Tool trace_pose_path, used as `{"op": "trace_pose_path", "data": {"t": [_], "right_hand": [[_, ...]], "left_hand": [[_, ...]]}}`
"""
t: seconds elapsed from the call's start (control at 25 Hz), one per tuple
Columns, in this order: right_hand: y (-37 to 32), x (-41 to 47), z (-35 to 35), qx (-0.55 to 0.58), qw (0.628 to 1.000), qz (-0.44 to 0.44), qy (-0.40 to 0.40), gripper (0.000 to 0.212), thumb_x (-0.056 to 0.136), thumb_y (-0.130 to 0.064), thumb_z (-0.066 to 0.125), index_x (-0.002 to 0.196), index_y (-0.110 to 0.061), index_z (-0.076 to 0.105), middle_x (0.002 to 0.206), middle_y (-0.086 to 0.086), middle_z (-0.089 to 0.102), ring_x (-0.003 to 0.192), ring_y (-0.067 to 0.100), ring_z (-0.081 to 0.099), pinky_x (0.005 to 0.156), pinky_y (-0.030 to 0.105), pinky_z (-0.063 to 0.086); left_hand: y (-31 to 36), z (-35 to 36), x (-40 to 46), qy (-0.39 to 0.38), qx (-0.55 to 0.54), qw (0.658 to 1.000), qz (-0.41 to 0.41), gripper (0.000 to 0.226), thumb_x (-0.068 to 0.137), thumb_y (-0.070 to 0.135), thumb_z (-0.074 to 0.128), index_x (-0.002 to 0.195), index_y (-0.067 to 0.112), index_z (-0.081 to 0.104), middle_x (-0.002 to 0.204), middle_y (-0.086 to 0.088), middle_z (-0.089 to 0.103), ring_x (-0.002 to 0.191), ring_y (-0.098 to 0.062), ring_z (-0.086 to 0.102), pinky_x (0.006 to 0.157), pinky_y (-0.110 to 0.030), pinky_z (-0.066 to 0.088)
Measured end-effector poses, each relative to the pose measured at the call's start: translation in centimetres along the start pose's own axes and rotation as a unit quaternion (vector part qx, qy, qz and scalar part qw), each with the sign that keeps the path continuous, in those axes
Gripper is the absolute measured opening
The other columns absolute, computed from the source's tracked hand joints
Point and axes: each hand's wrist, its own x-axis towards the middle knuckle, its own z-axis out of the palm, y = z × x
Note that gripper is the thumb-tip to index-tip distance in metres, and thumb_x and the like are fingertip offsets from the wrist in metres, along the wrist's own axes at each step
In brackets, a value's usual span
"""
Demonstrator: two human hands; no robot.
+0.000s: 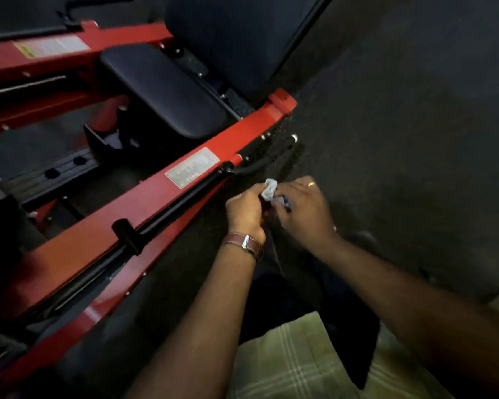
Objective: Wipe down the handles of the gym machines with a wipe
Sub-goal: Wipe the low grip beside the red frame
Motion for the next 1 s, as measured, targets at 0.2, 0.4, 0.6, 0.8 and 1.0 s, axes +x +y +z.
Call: {"op": "trace_pose_path", "data": {"t": [0.2, 0.4, 0.6, 0.8, 1.0], "right_hand": [[5.5, 8.0, 9.5, 0.09, 0.985, 0.149, -0.008, 0.024, 0.082, -0.005, 0.065, 0.103, -0.014, 0.071, 0.095, 0.005, 0.073, 0.089, 0.023, 0.068, 0.082, 0.028, 0.051], [10.6, 14.2, 21.5, 0.108, 0.983, 0.149, 0.002, 0.023, 0.081, -0.002, 0.061, 0.1, -0.003, 0.075, 0.099, 0.015, 0.064, 0.087, 0.031, 0.064, 0.08, 0.034, 0.052], [12.2, 13.8, 26.8, 0.035, 0.993, 0.002, -0.112, 0.013, 0.095, -0.02, 0.055, 0.102, -0.014, 0.064, 0.11, 0.005, 0.059, 0.096, 0.029, 0.059, 0.075, 0.045, 0.053], [18.0, 15.4, 26.1, 0.026, 0.992, 0.108, 0.055, 0.024, 0.085, -0.012, 0.053, 0.091, -0.013, 0.076, 0.089, 0.005, 0.065, 0.075, 0.019, 0.059, 0.07, 0.009, 0.04], [12.4, 14.0, 28.3, 0.045, 0.995, -0.036, -0.081, 0.033, 0.084, -0.022, 0.045, 0.096, -0.012, 0.074, 0.1, 0.007, 0.062, 0.092, 0.028, 0.058, 0.066, 0.04, 0.055]], "left_hand": [[-1.9, 0.9, 14.4, 0.051, -0.035, 0.997, -0.049, 0.014, 0.093, 0.014, 0.06, 0.082, 0.008, 0.068, 0.074, -0.006, 0.068, 0.058, -0.014, 0.062, 0.055, -0.023, 0.049], [-4.7, 1.0, 28.0, 0.098, -0.193, 0.972, -0.09, 0.035, 0.1, 0.04, 0.049, 0.093, 0.007, 0.059, 0.093, -0.01, 0.063, 0.083, -0.02, 0.062, 0.078, -0.029, 0.051], [-7.1, -0.6, 31.9, 0.047, -0.277, 0.955, -0.093, 0.055, 0.097, 0.058, 0.041, 0.096, 0.008, 0.062, 0.09, -0.013, 0.068, 0.088, -0.027, 0.064, 0.078, -0.034, 0.05], [-8.4, -0.9, 33.2, 0.012, -0.251, 0.965, -0.068, 0.062, 0.097, 0.062, 0.04, 0.113, 0.005, 0.056, 0.11, -0.014, 0.062, 0.096, -0.026, 0.066, 0.083, -0.035, 0.049], [-8.3, -0.5, 34.0, -0.077, -0.324, 0.943, 0.023, 0.056, 0.102, 0.055, 0.035, 0.092, 0.015, 0.073, 0.094, -0.001, 0.071, 0.085, -0.014, 0.065, 0.08, -0.023, 0.046]]}}
